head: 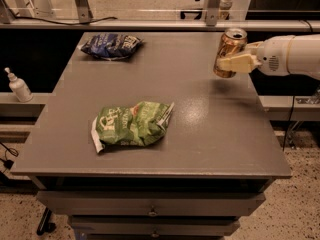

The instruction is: Move orange can near green jalapeno chip bag

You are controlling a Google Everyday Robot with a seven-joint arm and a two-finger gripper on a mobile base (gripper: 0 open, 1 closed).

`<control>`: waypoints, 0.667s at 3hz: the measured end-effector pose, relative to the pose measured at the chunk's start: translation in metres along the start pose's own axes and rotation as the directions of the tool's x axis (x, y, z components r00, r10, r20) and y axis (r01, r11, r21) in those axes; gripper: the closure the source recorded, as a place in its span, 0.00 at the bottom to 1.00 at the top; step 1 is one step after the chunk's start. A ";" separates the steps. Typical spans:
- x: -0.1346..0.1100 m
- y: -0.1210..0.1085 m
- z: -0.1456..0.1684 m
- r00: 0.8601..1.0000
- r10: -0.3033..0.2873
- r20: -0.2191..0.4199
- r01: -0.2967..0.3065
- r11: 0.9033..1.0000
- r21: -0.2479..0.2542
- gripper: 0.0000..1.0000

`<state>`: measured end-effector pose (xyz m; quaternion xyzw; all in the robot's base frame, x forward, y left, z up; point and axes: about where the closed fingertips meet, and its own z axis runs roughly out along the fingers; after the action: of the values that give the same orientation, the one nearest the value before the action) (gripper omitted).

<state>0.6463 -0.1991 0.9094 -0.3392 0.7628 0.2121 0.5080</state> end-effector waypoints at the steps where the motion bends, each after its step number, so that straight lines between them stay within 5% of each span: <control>1: -0.019 0.054 -0.029 1.000 0.028 0.005 -0.027 0.991 -0.129 1.00; 2: -0.019 0.054 -0.029 1.000 0.028 0.005 -0.027 0.991 -0.129 1.00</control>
Offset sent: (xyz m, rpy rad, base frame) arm -0.0404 0.0165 0.0245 0.0453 0.0338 0.0734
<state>0.5931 -0.1761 0.9371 -0.3601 0.7503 0.2691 0.4846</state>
